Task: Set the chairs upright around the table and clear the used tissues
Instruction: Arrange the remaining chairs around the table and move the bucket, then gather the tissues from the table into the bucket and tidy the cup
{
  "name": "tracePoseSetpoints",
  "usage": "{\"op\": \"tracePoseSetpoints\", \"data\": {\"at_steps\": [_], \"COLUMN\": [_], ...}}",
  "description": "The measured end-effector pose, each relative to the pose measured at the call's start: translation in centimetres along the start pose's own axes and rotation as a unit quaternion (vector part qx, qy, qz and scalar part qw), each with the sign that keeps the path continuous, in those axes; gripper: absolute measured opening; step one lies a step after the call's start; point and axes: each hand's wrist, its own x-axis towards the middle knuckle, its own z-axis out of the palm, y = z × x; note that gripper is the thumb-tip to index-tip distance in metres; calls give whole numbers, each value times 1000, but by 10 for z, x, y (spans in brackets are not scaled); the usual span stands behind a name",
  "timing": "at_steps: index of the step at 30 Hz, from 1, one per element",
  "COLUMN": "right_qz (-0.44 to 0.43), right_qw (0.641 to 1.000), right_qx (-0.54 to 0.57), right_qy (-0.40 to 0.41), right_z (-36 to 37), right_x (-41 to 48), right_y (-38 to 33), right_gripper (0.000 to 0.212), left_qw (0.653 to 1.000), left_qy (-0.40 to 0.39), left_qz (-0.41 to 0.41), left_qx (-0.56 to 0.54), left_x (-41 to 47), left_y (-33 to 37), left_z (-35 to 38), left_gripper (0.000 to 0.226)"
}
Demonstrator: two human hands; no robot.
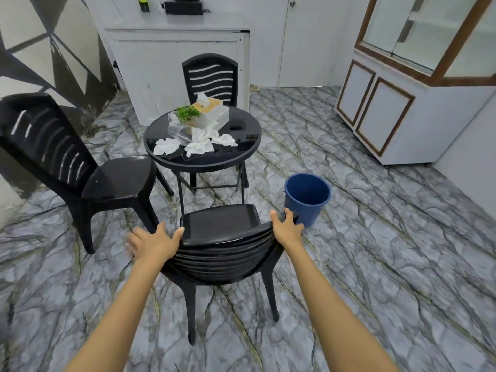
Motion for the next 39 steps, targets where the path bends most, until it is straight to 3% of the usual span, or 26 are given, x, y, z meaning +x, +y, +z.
{"op": "tracePoseSetpoints", "data": {"at_steps": [2,4,8,12,16,20,26,32,36,39], "right_qz": [-19,-48,-97,-124,-147,-159,-206,-274,-315,-347], "right_qw": [999,998,988,965,937,919,888,852,843,839], "right_qx": [-24,-49,-120,-230,-315,-357,-400,-412,-382,-352], "right_qy": [-13,-2,25,-1,-25,-55,-94,-169,-210,-229], "right_z": [-15,-30,-77,-143,-200,-247,-278,-247,-213,-185], "right_x": [-2,-1,8,34,80,131,209,286,332,362], "right_y": [1,4,10,18,28,30,7,-51,-101,-140], "right_gripper": [65,64,55,38,41,41,38,41,42,41], "left_qw": [996,987,957,927,918,924,955,979,984,984], "left_qy": [25,42,-5,-56,-119,-162,-159,-107,-77,-36], "left_qz": [71,155,286,366,376,347,248,162,103,47], "left_qx": [41,15,-56,-64,-36,0,-31,-67,-120,-171], "left_x": [-5,-12,-37,-61,-77,-71,-33,40,94,133], "left_y": [20,52,132,216,294,358,410,423,421,415], "left_z": [-6,-9,2,37,81,117,128,115,96,78], "left_gripper": [68,64,58,47,40,38,36,42,20,37]}}
